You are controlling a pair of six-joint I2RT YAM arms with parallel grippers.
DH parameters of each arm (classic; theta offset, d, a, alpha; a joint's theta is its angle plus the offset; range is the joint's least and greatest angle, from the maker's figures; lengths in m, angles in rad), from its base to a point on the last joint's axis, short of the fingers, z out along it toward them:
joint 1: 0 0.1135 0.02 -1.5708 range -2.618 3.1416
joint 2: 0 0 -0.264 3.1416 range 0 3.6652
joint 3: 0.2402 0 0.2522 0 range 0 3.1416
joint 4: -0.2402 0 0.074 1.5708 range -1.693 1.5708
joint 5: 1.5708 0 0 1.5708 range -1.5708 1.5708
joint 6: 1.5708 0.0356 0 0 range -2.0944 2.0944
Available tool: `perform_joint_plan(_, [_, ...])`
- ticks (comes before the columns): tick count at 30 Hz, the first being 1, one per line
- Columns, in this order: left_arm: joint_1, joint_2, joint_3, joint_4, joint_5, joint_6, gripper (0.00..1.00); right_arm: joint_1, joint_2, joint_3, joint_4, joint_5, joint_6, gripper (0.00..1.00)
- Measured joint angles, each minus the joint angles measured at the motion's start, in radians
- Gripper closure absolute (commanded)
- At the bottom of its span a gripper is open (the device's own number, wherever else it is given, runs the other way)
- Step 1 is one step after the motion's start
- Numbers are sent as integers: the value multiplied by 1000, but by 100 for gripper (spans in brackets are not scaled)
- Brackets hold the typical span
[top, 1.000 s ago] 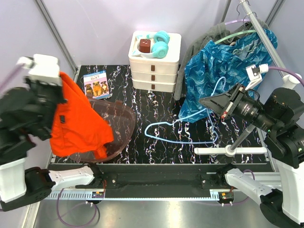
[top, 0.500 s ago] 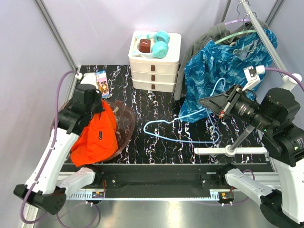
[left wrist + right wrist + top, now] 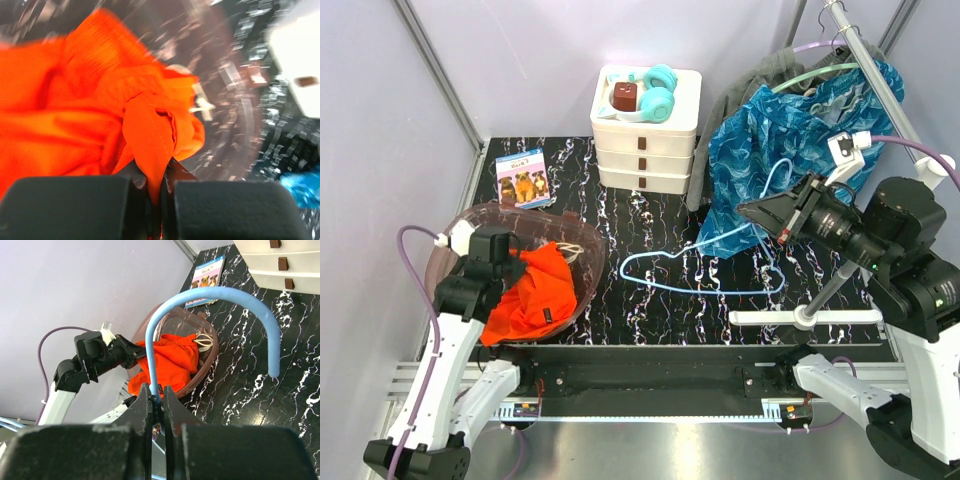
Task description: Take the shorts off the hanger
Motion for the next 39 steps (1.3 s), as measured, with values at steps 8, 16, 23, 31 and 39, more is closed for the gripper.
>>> perform_joint_plan(8, [23,-9,3,-92,-4,-90,23,0,37,0,-29,-8,-38,100])
perform_joint_plan(16, [23,-30,185,-58,133,43,32,0,104,53,-127,-6,-146,100])
perform_joint_plan(23, [19,-42,234,379,569,114,39,1,152,97,-200,31,-266,100])
perform_joint_plan(31, [-407,197,474,629,773,238,35,1,146,128,-232,146,-335,100])
perform_joint_plan(39, [-768,383,657,587,779,435,33,2,94,137,-253,284,-365,100])
